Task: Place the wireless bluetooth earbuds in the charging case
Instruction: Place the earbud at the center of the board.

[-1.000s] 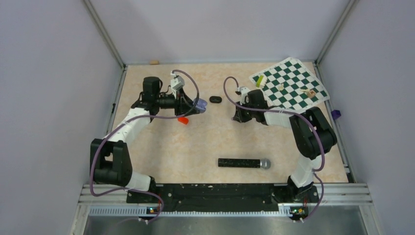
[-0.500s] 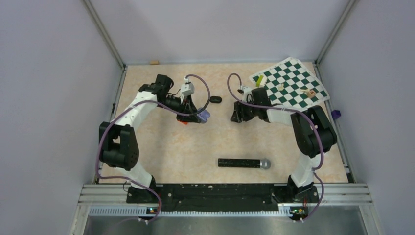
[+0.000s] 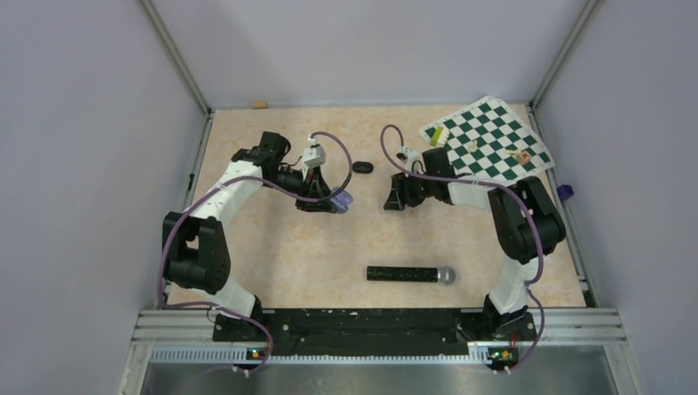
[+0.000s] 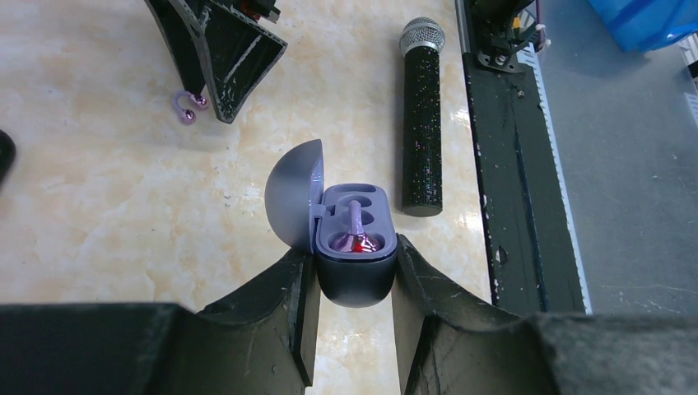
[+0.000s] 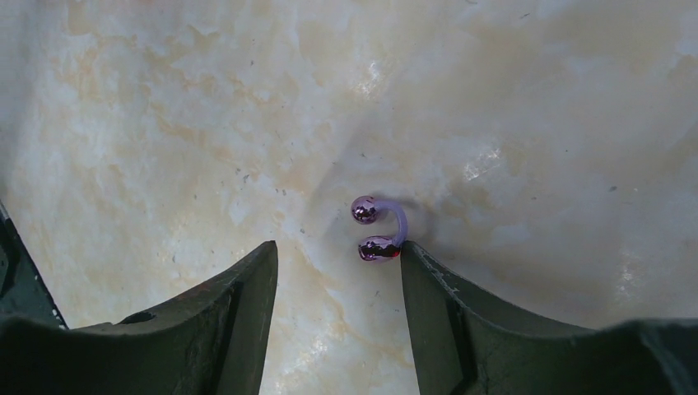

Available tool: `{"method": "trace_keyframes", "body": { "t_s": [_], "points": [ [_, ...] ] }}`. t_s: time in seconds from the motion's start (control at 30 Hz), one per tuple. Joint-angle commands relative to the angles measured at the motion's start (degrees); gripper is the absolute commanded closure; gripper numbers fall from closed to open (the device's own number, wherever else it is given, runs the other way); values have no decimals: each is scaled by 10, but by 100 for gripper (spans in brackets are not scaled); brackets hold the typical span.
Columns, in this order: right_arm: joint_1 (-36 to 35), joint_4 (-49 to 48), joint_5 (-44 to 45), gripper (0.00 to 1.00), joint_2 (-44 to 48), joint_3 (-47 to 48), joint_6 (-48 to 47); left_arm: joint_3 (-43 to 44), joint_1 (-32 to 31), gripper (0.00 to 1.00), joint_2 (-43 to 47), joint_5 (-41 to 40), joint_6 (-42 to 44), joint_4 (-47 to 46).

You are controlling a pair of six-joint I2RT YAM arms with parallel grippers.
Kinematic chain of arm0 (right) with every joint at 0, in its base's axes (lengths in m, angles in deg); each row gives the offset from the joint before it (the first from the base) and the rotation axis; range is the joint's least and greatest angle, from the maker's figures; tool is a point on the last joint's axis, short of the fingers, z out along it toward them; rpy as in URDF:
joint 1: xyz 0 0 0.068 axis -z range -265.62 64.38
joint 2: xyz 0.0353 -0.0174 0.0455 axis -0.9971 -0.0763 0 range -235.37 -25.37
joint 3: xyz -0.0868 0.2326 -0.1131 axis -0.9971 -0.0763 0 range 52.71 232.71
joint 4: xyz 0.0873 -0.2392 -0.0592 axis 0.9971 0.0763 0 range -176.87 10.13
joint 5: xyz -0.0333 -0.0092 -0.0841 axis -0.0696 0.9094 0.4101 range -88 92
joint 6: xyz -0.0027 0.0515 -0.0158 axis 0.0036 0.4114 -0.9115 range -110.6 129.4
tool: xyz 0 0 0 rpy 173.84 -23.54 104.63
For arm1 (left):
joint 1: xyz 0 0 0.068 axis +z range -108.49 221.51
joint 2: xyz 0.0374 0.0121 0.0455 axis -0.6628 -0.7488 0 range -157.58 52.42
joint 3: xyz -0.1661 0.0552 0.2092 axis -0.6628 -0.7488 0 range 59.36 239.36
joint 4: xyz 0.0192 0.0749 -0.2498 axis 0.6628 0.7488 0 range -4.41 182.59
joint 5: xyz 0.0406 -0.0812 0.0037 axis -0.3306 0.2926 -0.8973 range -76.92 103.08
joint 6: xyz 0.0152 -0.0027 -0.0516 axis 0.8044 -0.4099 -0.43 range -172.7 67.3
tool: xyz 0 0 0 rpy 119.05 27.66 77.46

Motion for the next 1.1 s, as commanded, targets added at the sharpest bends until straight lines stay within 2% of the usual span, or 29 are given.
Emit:
{"method": "trace_keyframes", "body": {
  "t_s": [0.0,0.4,0.63,0.87,0.97,1.07],
  "points": [
    [0,8,-24,44,-7,26,-3,-6,0,100,26,16,-5,-22],
    [-7,45,-80,47,-3,44,-17,-16,0,100,33,13,-2,-27],
    [-2,102,-57,52,25,85,-67,-17,0,100,37,10,-2,-28],
    [3,194,9,54,15,191,-172,-17,0,100,36,10,-1,-28],
    [11,240,24,57,-33,254,-199,-17,0,100,37,7,-3,-29],
    [36,282,-4,61,-97,318,-197,-19,0,100,41,7,-3,-29]
  ]
}}
